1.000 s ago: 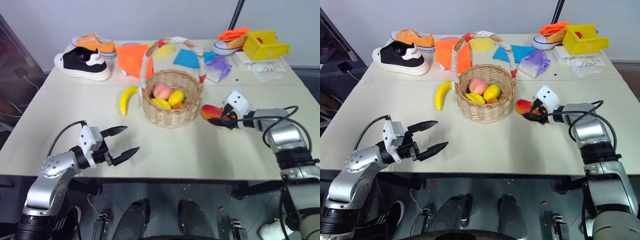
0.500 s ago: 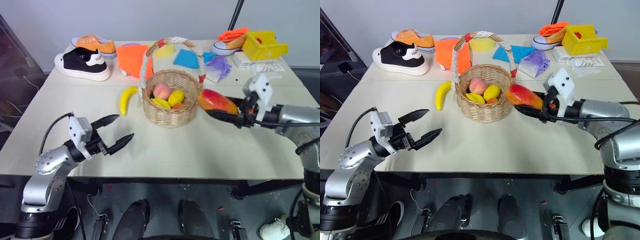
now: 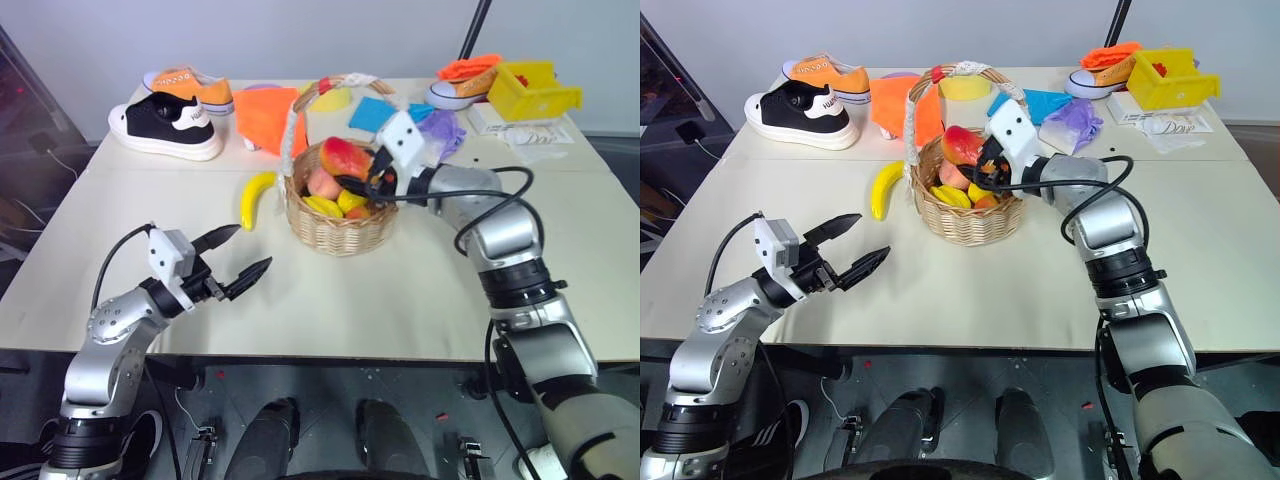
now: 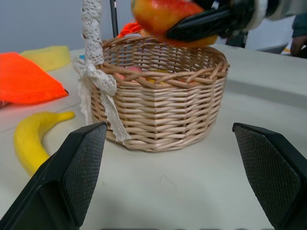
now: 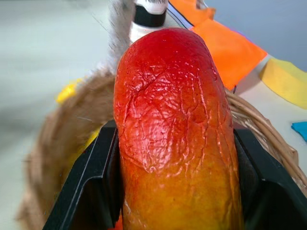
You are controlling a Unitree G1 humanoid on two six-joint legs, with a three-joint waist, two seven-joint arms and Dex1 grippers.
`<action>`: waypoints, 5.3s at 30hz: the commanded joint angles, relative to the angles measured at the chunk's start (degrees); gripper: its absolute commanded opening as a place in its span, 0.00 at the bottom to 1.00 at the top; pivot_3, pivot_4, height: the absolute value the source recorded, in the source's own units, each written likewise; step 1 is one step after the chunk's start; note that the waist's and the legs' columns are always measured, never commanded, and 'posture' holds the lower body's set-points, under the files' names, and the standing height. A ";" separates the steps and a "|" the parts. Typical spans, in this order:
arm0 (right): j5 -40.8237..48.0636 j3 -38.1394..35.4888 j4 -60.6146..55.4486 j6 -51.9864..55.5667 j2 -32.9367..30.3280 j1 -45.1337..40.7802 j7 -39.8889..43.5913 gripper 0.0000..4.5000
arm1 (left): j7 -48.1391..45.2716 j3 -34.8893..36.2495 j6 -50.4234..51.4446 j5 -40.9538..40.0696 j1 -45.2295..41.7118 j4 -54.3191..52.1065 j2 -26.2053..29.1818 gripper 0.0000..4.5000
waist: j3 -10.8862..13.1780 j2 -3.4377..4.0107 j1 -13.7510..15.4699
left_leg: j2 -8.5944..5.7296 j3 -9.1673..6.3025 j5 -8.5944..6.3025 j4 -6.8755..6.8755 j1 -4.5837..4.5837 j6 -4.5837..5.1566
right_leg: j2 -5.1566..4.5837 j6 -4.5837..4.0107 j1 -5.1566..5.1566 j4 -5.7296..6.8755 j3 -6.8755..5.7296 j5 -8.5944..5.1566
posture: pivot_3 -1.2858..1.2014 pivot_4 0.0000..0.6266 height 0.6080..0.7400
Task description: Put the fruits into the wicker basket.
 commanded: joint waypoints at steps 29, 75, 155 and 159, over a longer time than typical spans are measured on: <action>9.82 -15.68 -39.61 -13.71 -6.63 41.63 4.93 0.99 | 18.66 5.39 0.34 9.70 -8.22 9.82 -2.25 1.00 | -0.03 -0.04 0.38 | 0.01 -0.02 0.01 0.13 0.15 -0.01 | 0.02 0.01 0.22 0.06 -0.02 -0.01 | 0.52 0.24 1.00; 9.54 -12.55 -36.58 -13.77 -5.29 34.17 0.73 1.00 | 21.77 0.00 11.26 18.75 -32.37 31.42 -2.87 0.11 | 0.00 -0.22 -0.39 | -0.02 -0.04 0.04 0.12 0.12 -0.05 | 0.05 0.15 -0.06 0.51 0.07 0.01 | 0.52 0.24 1.00; 5.49 -16.60 -3.13 -11.76 3.83 10.86 -13.66 1.00 | -2.48 6.46 4.70 -4.69 0.72 -7.51 3.37 0.99 | 0.00 -0.11 -0.12 | 0.07 0.20 0.05 0.07 0.33 -0.06 | 0.05 0.03 0.18 0.37 0.11 -0.02 | 0.52 0.24 1.00; 6.13 -17.14 -2.75 -11.54 3.88 10.26 -13.31 0.82 | -1.21 5.88 4.39 -4.45 0.40 -8.27 2.49 1.00 | 0.00 -0.11 -0.07 | 0.08 0.19 0.05 0.05 0.33 -0.07 | 0.05 0.03 0.18 0.37 0.11 -0.01 | 0.52 0.24 1.00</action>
